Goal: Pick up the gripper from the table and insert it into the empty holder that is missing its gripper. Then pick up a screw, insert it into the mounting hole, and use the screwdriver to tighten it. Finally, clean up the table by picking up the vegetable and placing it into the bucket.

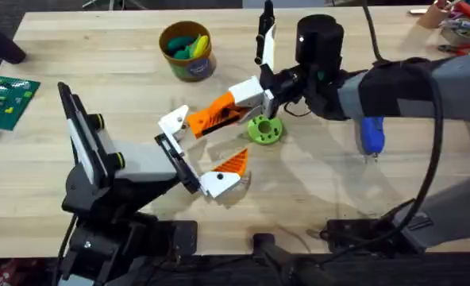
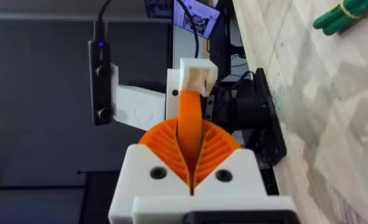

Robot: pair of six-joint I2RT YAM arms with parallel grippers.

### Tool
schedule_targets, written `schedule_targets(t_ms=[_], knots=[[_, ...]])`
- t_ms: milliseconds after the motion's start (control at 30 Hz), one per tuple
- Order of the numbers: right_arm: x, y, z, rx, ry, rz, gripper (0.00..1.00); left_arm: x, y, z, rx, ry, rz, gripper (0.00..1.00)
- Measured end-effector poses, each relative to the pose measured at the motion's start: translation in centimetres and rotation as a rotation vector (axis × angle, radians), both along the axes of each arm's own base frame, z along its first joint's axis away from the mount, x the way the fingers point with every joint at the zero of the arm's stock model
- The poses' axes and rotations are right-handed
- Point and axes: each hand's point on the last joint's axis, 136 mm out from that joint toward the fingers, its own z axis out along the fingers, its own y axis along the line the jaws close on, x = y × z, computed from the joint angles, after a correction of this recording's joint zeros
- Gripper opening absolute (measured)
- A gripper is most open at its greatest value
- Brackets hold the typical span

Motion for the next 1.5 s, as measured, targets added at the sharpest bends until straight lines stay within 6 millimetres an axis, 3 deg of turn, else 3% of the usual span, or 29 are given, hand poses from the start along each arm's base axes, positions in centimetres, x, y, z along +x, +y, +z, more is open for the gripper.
schedule_targets(t_ms=[167, 333, 433, 567, 867, 1200, 1400, 1500], knots=[[0.8, -0.7, -0.1, -0.006, 0.015, -0.028, 0.015, 0.0, 0.0, 0.0, 0.000, 0.000, 0.000, 0.986], [3.1, -3.9, -1.2, -0.017, 0.039, -0.140, 0.015, 0.0, 0.0, 0.0, 0.000, 0.000, 0.000, 0.986], [2.6, -5.1, -2.1, -0.026, 0.053, -0.168, 0.015, 0.0, 0.0, 0.0, 0.000, 0.000, 0.000, 0.985], [1.1, -5.3, -2.6, -0.020, 0.028, -0.155, 0.015, 0.0, 0.0, 0.0, 0.000, 0.000, 0.000, 0.986], [0.8, -5.3, -1.1, 0.017, -0.065, -0.154, 0.015, -0.3, -0.2, 0.0, -0.001, 0.001, -0.021, 0.986], [0.8, -5.4, -0.7, 0.012, -0.046, -0.155, 0.015, -3.8, -2.0, -0.2, -0.011, 0.030, -0.250, 0.986], [0.2, -5.6, 1.3, 0.036, -0.102, -0.156, 0.015, -4.5, -2.3, -0.3, -0.004, 0.016, -0.291, 0.986], [-0.4, -5.8, 1.3, 0.035, -0.100, -0.156, 0.015, -4.6, -2.3, -0.3, -0.001, 0.012, -0.300, 0.986]])
